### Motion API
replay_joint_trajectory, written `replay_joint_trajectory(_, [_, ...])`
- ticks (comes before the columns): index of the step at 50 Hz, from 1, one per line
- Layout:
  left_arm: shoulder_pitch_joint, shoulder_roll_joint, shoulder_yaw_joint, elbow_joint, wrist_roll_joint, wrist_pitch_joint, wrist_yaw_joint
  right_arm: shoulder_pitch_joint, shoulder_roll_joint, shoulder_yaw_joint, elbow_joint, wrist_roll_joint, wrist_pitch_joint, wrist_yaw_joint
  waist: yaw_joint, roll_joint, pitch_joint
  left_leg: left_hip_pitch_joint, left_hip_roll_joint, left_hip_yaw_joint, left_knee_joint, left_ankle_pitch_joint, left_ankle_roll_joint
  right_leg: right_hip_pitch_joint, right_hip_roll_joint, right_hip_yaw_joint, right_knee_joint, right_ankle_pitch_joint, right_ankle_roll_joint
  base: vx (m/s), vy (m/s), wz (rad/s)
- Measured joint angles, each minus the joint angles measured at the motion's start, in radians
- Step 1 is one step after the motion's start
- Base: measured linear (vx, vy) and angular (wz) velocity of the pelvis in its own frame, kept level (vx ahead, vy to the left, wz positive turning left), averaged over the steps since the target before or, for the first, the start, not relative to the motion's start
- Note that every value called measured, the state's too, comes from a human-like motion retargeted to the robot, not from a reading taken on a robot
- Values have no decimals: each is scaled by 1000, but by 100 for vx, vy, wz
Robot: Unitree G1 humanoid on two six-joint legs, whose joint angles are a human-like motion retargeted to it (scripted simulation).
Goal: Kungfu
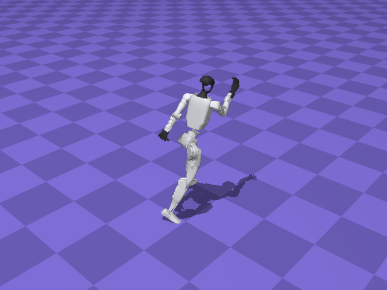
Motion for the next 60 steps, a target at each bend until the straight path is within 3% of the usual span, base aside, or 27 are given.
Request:
replay_joint_trajectory(3, [-49, 7, -10, -80, -52, -44, 54, 27, 17, 11, -27, 22, 7, -9, 9, -4, -11, 11, -10, -58, 27, -66, -10, -14, -12, 46, 18, 162, 0, 46, 23, -81])
replay_joint_trajectory(6, [-96, 28, -10, -110, -158, -52, 85, 72, 51, 30, -45, 126, 51, 15, -16, -8, -26, 75, -78, -72, 39, -163, 17, 3, -88, 129, 53, 344, 0, 75, 52, -1])
replay_joint_trajectory(8, [-135, 50, -13, -122, -203, -40, 67, 96, 77, 42, -35, 201, 101, 57, -66, 12, -36, 133, -121, -85, 12, -194, 32, -4, -94, 244, 120, 396, 0, 60, 29, 74])
replay_joint_trajectory(11, [-202, 105, -34, -148, -204, -52, 66, 121, 102, 59, -8, 239, 135, 70, -177, 87, -29, 225, -136, -156, -59, -191, 18, -65, 89, 473, 312, 245, 0, 55, -19, 133])
replay_joint_trajectory(14, [-243, 160, -50, -177, -162, -70, 82, 148, 105, 79, 6, 221, 123, 47, -276, 158, -27, 311, -163, -197, -134, -180, 30, -141, 199, 533, 482, 69, 0, 55, -7, 150])
replay_joint_trajectory(19, [-239, 213, -20, -224, -117, -82, 74, 184, 101, 103, 9, 160, 128, 47, -363, 195, -21, 497, -249, -144, -280, -173, 101, -243, 252, 644, 531, -117, 0, 51, 24, 81])
replay_joint_trajectory(22, [-199, 204, 23, -256, -130, -71, 90, 198, 97, 118, 22, 143, 141, 47, -418, 183, 0, 637, -353, -97, -393, -157, 157, -297, 223, 758, 464, -200, -8, 44, 22, 74])
replay_joint_trajectory(25, [-174, 188, 42, -256, -188, -67, 122, 214, 89, 134, 30, 132, 154, 45, -484, 191, 22, 736, -410, -105, -446, -161, 175, -327, 209, 807, 292, -253, -100, 37, -3, 91])
replay_joint_trajectory(27, [-165, 178, 28, -245, -211, -66, 116, 225, 82, 143, 33, 116, 154, 42, -525, 200, 40, 805, -433, -116, -461, -176, 175, -309, 189, 829, 156, -238, -183, 46, -16, 101])
replay_joint_trajectory(29, [-160, 171, 5, -238, -193, -65, 90, 238, 77, 148, 37, 98, 151, 32, -551, 208, 52, 858, -446, -130, -444, -199, 164, -270, 173, 831, 72, -145, -260, 46, -19, 79])
replay_joint_trajectory(30, [-157, 169, -5, -237, -173, -65, 75, 245, 77, 149, 39, 89, 148, 24, -552, 212, 51, 870, -447, -136, -423, -211, 156, -247, 191, 848, 69, -135, -277, 49, -31, 45])
replay_joint_trajectory(33, [-131, 158, -9, -263, -77, -54, 74, 282, 59, 122, 31, 91, 150, 7, -497, 178, 15, 798, -467, -119, -252, -172, 99, -199, 110, 674, 91, -200, -302, 46, -22, 6])
replay_joint_trajectory(38, [-119, 86, 32, -238, -142, -39, 170, 328, 48, 90, 16, 70, 131, -3, -497, 138, -15, 684, -437, 23, 57, 77, 6, -104, 71, 617, 28, -229, -299, 37, -19, 60])
replay_joint_trajectory(40, [-115, 65, 36, -222, -188, -47, 160, 326, 51, 96, 23, 62, 118, -21, -486, 120, -19, 632, -382, 149, 181, 137, -33, -76, 60, 596, 13, -240, -292, 34, -21, 13])
replay_joint_trajectory(43, [-105, 58, 33, -206, -150, -42, 128, 324, 40, 101, 31, 62, 126, -25, -467, 108, -39, 573, -295, 274, 265, 68, -33, -52, 66, 570, 4, -267, -283, 37, -21, 15])
replay_joint_trajectory(47, [-80, 50, 32, -182, -92, -26, 127, 329, 24, 103, 28, 42, 119, -15, -438, 109, -50, 476, -321, 206, 148, 60, -107, -5, 103, 554, -15, -293, -272, 40, -18, 12])
replay_joint_trajectory(50, [-61, 38, 43, -166, -90, -19, 120, 324, 12, 100, 23, 16, 93, -24, -393, 100, -25, 441, -320, 155, -49, 86, -75, 42, 122, 568, -23, -313, -261, 43, -14, -22])
replay_joint_trajectory(54, [-35, 28, 68, -143, -100, -10, 111, 315, -2, 82, 19, 0, 80, -32, -323, 89, 10, 434, -272, 195, -325, 104, 33, 111, 141, 575, -40, -337, -244, 40, -8, -27])
replay_joint_trajectory(57, [-8, 24, 84, -119, -110, 1, 119, 307, -13, 74, 21, 4, 83, -34, -309, 76, 20, 416, -275, 243, -486, 37, 89, 152, 136, 563, -55, -355, -226, 55, -5, 22])
replay_joint_trajectory(60, [19, 20, 110, -89, -120, 15, 136, 303, -17, 74, 27, -8, 82, -34, -326, 58, 10, 401, -280, 347, -574, -46, 109, 176, 118, 531, -59, -368, -197, 60, -2, 42])
